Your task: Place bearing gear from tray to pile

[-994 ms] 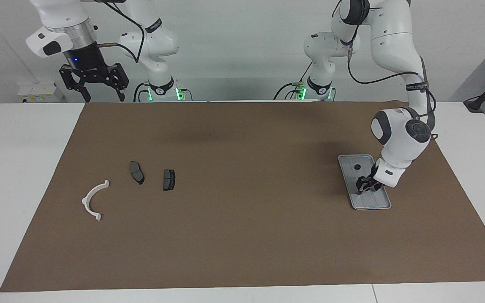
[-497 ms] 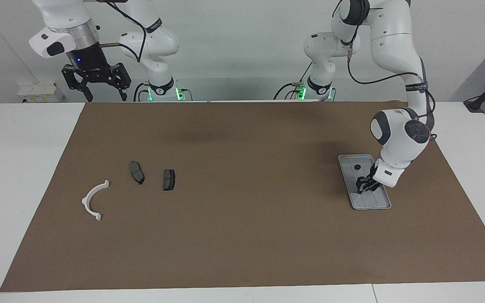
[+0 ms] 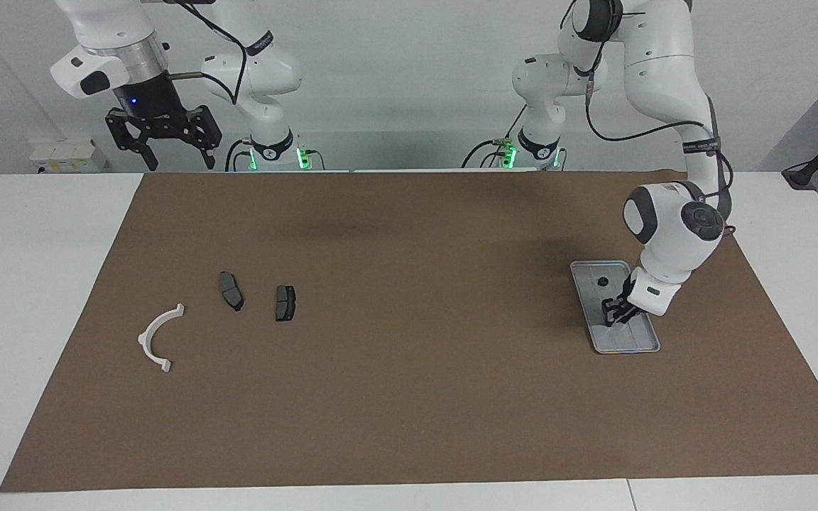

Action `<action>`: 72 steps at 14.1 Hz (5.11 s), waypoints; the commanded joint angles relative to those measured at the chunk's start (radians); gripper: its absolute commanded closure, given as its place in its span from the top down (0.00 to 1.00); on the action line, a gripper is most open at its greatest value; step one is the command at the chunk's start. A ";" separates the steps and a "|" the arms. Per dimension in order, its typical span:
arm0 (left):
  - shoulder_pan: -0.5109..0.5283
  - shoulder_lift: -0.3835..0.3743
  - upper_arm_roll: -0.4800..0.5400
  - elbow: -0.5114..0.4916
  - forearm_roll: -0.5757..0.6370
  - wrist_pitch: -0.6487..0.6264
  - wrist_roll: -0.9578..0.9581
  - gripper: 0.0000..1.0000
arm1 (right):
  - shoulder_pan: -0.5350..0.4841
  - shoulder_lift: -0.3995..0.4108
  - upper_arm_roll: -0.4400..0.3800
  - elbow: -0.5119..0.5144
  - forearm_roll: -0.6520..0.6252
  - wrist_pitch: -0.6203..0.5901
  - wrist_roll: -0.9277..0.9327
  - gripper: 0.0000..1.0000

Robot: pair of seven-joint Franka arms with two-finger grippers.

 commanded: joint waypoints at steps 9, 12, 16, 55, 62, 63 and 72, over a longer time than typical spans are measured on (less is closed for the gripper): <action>-0.252 0.069 0.016 0.276 -0.055 -0.238 -0.518 0.00 | 0.085 -0.014 0.002 -0.104 0.032 0.058 0.119 1.00; -0.400 0.069 0.016 0.262 -0.047 -0.206 -0.739 0.00 | 0.104 -0.007 0.004 -0.191 0.032 0.161 0.159 1.00; -0.543 0.071 0.014 0.228 -0.046 -0.094 -0.944 0.00 | 0.144 0.029 0.002 -0.262 0.033 0.279 0.220 1.00; -0.003 -0.260 0.022 -0.344 0.003 0.007 0.051 0.79 | 0.652 0.868 0.004 0.368 -0.069 0.448 1.071 1.00; -0.004 -0.240 0.022 -0.342 0.003 0.085 0.016 0.73 | 0.659 0.917 0.008 0.382 -0.056 0.485 1.062 1.00; -0.003 -0.234 0.022 -0.344 0.003 0.087 0.019 0.73 | 0.655 0.917 0.008 0.382 -0.053 0.489 1.062 1.00; -0.011 -0.233 0.022 -0.361 0.003 0.091 0.010 0.71 | 0.642 0.917 0.011 0.307 0.061 0.629 0.987 0.97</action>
